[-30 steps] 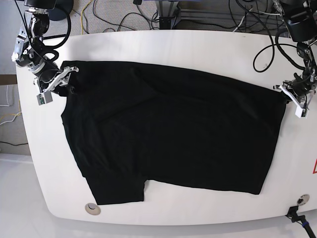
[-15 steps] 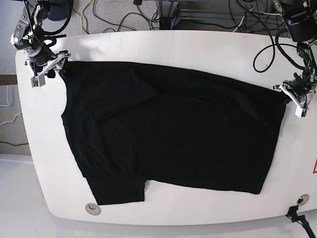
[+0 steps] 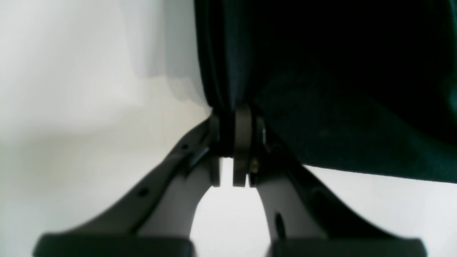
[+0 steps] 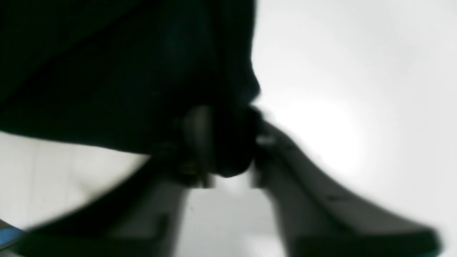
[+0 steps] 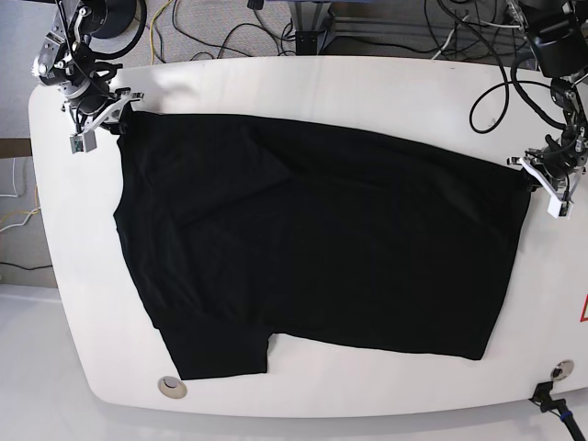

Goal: Fold the T-shirt properly
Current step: 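Pull the shirt edge toward the arms with both grippers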

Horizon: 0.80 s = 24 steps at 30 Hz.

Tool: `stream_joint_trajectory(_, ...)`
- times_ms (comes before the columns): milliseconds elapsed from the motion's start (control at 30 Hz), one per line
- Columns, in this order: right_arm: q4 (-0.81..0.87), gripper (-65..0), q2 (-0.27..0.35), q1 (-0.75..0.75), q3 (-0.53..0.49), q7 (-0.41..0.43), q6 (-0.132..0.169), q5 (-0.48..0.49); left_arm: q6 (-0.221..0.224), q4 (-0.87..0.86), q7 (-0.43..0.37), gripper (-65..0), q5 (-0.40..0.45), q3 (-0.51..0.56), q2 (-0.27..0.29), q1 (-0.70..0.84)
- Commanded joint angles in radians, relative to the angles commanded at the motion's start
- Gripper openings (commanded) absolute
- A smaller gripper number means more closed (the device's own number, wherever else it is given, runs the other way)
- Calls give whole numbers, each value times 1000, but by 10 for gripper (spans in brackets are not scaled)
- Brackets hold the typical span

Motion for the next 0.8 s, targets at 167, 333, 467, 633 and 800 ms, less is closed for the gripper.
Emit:
stream_joint_trajectory(167,0,-650,0,0,0,0,0,0,0,0,0,-650,0,0,0,23)
stream_joint_trajectory(333,6,-650,0,-26,0,-25,0,0,0,2,2,-650,-6,-3,0,72)
stream_joint_trajectory(467,6,-650,0,-55,0,-26,0,0,-2,3,3,-650,-8,-6,2,141)
stream_joint_trajectory(633,9,-650,8,-110,-2,-26,0,0,-2,100,8,-650,-8,-77,29,298)
stream_joint_trajectory(800,31,-650,44,-158,-23,-26,0,-2,-2,247,43,-650,-6,-157,91,463)
